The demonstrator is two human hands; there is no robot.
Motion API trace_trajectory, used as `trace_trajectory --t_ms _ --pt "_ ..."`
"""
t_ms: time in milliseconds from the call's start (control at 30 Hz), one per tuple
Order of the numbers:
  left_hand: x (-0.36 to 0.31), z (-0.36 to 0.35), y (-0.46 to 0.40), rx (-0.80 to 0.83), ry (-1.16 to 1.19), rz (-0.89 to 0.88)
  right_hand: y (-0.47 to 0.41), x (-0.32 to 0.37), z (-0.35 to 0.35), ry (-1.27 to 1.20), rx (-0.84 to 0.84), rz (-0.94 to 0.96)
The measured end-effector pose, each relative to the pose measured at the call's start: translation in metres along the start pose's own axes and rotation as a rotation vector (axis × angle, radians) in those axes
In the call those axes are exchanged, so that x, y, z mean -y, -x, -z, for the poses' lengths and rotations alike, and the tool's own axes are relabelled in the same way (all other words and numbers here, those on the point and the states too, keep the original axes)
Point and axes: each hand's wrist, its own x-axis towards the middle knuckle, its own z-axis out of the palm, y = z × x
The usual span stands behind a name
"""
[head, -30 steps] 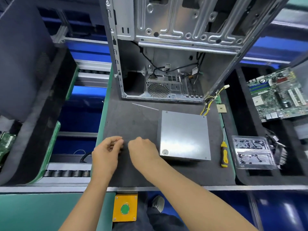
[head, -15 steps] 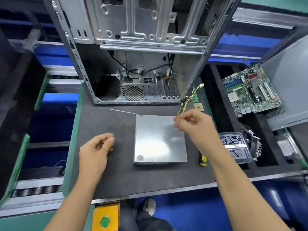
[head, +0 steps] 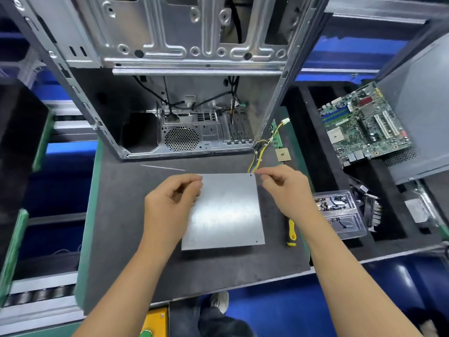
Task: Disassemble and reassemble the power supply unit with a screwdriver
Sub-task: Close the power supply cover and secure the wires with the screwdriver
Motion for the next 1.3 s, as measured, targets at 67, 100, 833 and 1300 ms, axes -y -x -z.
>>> trace_trajectory --t_ms 67,100,833,1300 --pt "-0.006 -0.01 0.0 0.036 -0.066 -0.061 -0.001 0.001 -0.001 0.06 -0.001 0.097" --pt "-0.007 -0.015 0.0 0.052 -0.094 -0.088 -0.002 0.001 -0.001 0.055 -0.012 0.12" --pt "0.004 -0.03 0.005 0.089 -0.322 -0.271 -0.016 0.026 0.005 0.46 0.19 0.297" --pt "0.004 -0.029 0.004 0.086 -0.309 -0.293 -0.031 0.036 0.005 0.542 0.294 0.196"
